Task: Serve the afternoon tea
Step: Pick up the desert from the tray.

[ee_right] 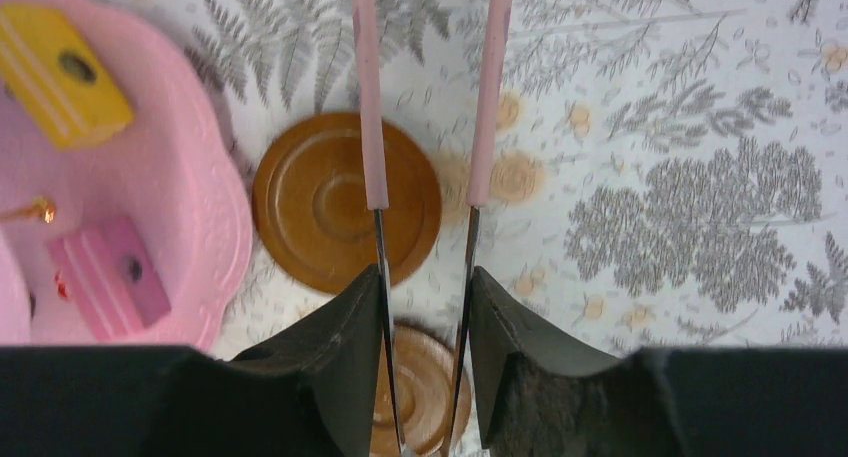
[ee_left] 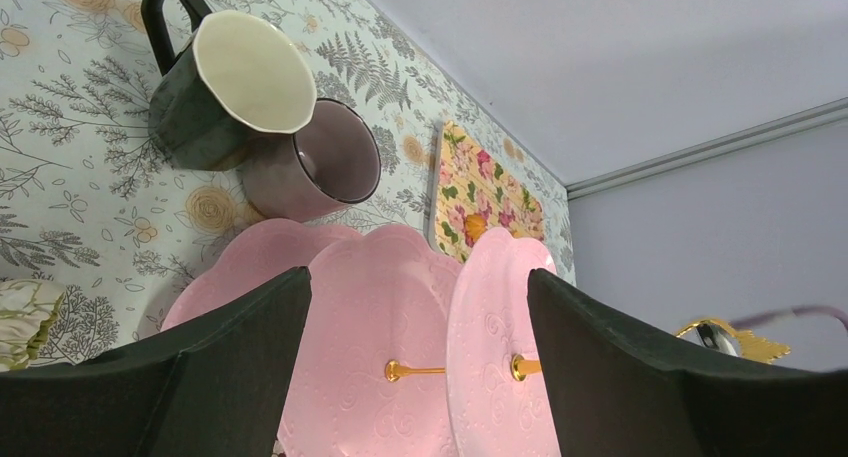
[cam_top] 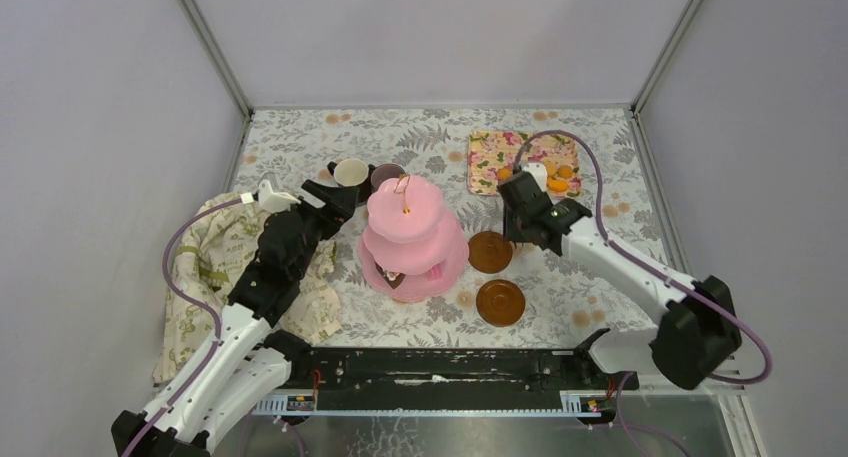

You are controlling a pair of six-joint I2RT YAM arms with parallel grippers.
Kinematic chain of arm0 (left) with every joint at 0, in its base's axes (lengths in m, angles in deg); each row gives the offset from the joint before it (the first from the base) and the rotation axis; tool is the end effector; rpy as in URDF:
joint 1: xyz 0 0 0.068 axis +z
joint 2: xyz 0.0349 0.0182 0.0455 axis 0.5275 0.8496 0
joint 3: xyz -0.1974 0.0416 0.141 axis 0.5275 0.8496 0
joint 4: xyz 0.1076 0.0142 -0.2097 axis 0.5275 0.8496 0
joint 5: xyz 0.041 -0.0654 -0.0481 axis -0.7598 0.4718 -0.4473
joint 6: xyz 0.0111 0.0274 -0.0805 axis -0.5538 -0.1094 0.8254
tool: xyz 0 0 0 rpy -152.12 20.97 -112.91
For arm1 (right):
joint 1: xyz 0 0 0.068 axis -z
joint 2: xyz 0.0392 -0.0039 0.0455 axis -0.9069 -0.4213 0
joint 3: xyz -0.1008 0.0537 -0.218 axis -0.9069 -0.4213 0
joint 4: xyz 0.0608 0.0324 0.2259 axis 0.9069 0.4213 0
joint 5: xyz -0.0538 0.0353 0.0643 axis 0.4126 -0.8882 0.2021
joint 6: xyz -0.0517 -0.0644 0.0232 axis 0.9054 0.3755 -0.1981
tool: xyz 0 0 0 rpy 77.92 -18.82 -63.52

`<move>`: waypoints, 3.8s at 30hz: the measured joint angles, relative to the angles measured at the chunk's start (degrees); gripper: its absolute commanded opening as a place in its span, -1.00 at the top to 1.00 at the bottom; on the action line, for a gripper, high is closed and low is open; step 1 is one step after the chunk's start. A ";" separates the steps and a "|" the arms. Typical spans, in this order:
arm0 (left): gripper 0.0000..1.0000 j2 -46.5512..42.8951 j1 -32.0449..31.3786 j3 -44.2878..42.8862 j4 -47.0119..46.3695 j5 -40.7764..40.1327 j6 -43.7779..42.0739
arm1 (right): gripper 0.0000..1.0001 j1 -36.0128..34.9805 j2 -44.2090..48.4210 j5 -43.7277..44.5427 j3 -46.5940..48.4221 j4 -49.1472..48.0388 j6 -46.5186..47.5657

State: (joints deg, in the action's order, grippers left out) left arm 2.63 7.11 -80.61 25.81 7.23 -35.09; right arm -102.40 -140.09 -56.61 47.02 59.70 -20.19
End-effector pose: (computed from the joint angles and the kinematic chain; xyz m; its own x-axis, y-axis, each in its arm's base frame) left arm 0.1934 -0.0670 0.2728 -0.2395 -0.7391 -0.6296 -0.0421 0.6557 -0.7538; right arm 0.2289 0.1393 0.2186 -0.7239 -0.0122 -0.6898 -0.0497 0.9982 0.0345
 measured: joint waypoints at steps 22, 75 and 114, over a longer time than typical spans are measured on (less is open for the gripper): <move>-0.75 -0.24 0.00 0.00 -0.04 0.02 0.02 | 0.19 14.45 -30.03 -10.78 19.17 -9.88 9.51; -0.75 2.89 0.00 1.57 -3.41 0.04 0.52 | 0.16 19.10 -40.13 -15.43 23.74 -9.44 9.97; -0.75 1.27 0.00 1.57 -3.39 0.04 0.98 | 0.70 19.10 -37.40 -16.94 24.61 -6.49 10.54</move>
State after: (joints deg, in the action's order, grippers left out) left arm 3.90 7.11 -79.03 22.43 7.27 -34.10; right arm -83.30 -177.49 -73.55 71.63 53.21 -9.65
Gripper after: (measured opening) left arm 0.873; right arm 0.371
